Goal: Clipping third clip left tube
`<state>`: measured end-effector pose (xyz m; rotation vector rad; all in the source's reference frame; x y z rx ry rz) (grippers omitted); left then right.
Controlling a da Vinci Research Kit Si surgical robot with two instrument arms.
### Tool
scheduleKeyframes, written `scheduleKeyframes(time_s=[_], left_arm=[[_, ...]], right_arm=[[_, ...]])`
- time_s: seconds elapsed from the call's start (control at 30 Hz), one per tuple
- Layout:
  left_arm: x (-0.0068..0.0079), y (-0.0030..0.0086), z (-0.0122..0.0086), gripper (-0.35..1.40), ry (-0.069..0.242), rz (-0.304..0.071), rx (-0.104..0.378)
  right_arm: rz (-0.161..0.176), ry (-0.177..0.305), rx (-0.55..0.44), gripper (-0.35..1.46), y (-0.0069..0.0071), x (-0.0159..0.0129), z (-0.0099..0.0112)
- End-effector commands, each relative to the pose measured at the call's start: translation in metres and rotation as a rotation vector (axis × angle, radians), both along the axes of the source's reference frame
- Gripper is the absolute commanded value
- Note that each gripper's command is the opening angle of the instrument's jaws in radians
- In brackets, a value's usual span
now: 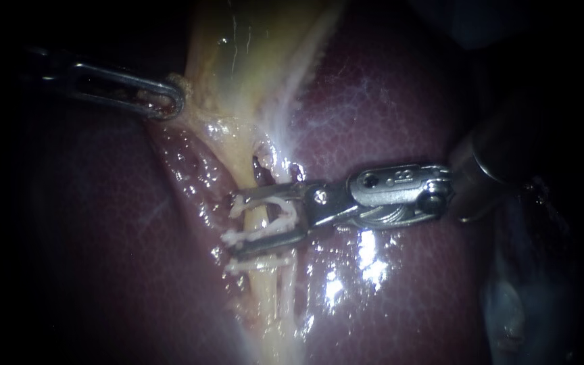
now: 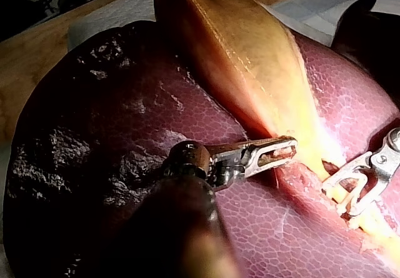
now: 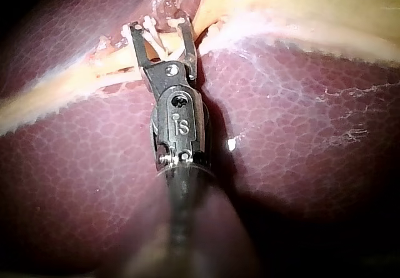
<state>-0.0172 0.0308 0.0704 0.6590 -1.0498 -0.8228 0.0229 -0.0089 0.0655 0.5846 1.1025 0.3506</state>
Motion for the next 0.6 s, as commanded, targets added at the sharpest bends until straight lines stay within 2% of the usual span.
scheduleKeyframes(time_s=[0.03,0.2,0.6], left_arm=[[0.0000,0.0000,0.0000,-0.35,0.000,0.000,0.000],[0.0000,0.0000,0.0000,-0.35,0.000,0.000,0.000],[0.0001,0.0001,0.0001,-0.35,0.000,0.001,0.000]], right_arm=[[0.000,-0.001,0.000,0.47,-0.0001,0.0000,-0.0001],[-0.001,-0.003,0.001,0.47,-0.0002,0.0002,-0.0009],[0.010,0.044,0.022,0.47,-0.0008,0.0000,-0.0062]])
